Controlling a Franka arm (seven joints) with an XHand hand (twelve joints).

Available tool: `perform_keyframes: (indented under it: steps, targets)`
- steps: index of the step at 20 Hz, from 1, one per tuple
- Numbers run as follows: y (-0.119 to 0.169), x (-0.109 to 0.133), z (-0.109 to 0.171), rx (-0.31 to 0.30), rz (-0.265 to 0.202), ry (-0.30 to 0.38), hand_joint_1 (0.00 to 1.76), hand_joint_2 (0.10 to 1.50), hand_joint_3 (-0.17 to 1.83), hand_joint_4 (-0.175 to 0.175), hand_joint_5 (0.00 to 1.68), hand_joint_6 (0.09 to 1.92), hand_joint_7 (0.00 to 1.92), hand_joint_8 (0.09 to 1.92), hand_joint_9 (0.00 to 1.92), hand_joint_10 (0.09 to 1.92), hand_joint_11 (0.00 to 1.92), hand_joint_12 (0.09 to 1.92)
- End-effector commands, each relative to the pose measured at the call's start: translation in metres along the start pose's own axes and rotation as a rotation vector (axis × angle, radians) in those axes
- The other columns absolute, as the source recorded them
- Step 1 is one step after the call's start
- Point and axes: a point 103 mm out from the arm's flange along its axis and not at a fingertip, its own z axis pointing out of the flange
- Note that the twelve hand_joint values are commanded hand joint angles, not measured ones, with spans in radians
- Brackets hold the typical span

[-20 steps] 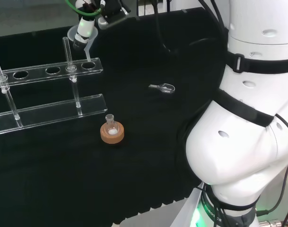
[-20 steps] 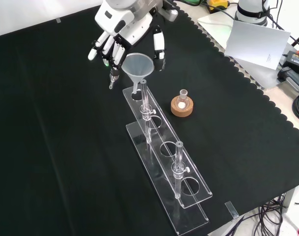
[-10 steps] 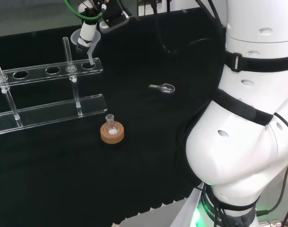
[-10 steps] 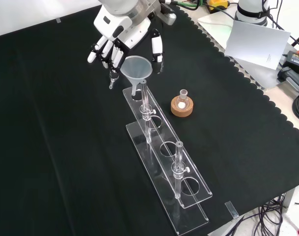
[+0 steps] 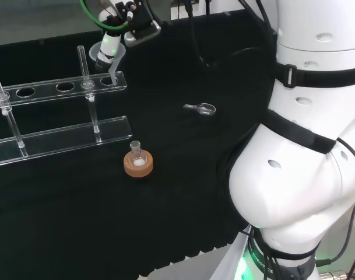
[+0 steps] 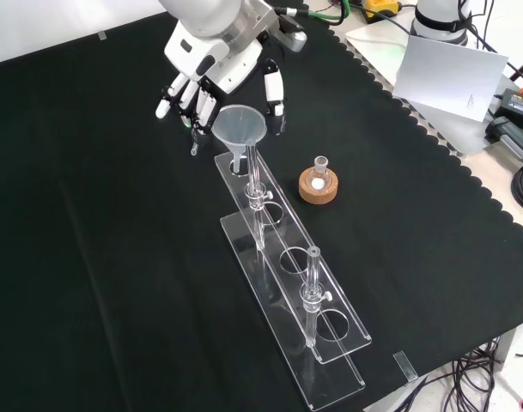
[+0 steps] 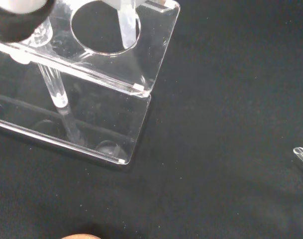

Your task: Put the funnel back on the funnel stand.

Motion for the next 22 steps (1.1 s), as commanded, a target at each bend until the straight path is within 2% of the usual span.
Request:
perform_keyframes:
  steps: [1, 12, 16, 22]
  targets:
    - [0.009, 0.003, 0.006, 0.008, -0.008, 0.005, 0.74, 0.81, 0.11, -0.084, 0.60, 0.09, 0.88, 0.60, 0.30, 0.80, 0.00, 0.09]
    - [0.018, -0.004, 0.015, 0.023, -0.022, 0.002, 0.73, 0.81, 0.11, -0.082, 0.60, 0.09, 0.88, 0.60, 0.30, 0.79, 0.00, 0.09]
    - [0.020, -0.006, 0.017, 0.024, -0.026, 0.003, 0.70, 0.81, 0.11, -0.064, 0.51, 0.09, 0.78, 0.56, 0.26, 0.78, 0.00, 0.09]
    - [0.018, -0.001, 0.024, 0.034, -0.035, -0.008, 0.68, 0.80, 0.12, -0.061, 0.48, 0.09, 0.77, 0.54, 0.24, 0.77, 0.00, 0.09]
